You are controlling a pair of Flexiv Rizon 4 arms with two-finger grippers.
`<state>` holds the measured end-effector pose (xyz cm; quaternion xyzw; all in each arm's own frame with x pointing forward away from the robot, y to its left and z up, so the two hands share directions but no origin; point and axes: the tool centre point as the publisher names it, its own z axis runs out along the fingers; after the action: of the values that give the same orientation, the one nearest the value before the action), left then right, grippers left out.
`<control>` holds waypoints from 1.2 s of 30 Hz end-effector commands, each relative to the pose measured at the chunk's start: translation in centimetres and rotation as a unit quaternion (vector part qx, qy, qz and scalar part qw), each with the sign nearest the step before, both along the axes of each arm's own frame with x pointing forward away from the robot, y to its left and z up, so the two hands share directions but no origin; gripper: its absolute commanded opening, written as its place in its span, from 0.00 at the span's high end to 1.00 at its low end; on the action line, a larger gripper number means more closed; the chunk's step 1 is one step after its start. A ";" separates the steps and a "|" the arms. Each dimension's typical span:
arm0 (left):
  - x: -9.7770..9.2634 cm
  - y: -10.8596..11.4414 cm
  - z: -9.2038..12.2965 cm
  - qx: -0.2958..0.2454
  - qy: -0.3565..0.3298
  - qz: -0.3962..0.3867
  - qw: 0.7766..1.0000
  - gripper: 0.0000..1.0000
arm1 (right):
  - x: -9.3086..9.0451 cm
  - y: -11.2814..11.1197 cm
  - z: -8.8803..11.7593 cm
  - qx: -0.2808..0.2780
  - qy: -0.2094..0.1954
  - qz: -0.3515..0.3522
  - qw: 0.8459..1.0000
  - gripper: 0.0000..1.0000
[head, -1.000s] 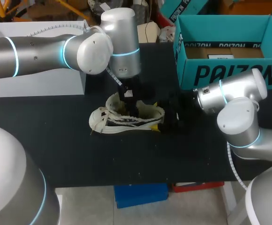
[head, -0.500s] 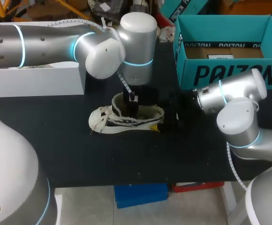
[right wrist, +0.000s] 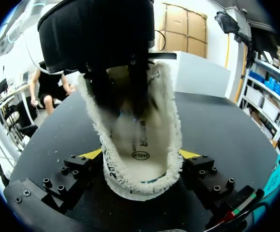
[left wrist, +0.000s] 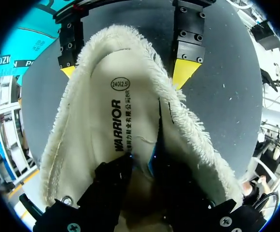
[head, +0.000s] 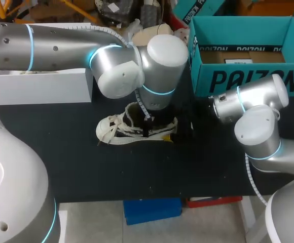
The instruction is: Take the shoe out of the shoebox, open the shoe tongue, remove and reinsert the insole, then place the shoe into the shoebox
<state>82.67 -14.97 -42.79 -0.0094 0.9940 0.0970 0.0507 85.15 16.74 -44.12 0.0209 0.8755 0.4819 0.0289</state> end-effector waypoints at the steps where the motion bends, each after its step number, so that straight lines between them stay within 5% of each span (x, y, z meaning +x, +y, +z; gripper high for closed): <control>1: 0.0 0.8 -7.3 0.010 -0.047 -0.008 0.999 0.76 | 0.2 0.1 -0.2 -0.001 0.001 -0.001 1.000 1.00; 2: 0.3 0.7 -7.4 0.020 -0.064 -0.014 0.998 0.83 | 0.2 0.1 -0.2 -0.001 0.001 -0.001 1.000 1.00; 4: 0.8 0.5 -7.8 0.019 -0.081 -0.023 0.996 0.65 | 0.2 0.1 -0.2 -0.001 0.001 -0.001 1.000 1.00; 14: 4.3 0.8 -10.8 0.032 -0.147 -0.018 0.988 0.69 | 0.2 0.1 -0.2 -0.001 0.001 -0.001 1.000 1.00; 31: 8.6 2.9 -9.4 0.019 -0.238 0.040 0.970 0.70 | 0.2 0.1 -0.2 -0.001 0.001 -0.001 1.000 1.00; 36: 9.4 2.9 -10.3 0.009 -0.216 0.046 0.975 0.80 | 0.2 0.1 -0.2 -0.001 0.001 -0.001 1.000 1.00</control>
<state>85.16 -15.13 -41.95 -0.0748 0.9550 0.1077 0.2661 85.29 16.71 -44.09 0.0214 0.8752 0.4824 0.0296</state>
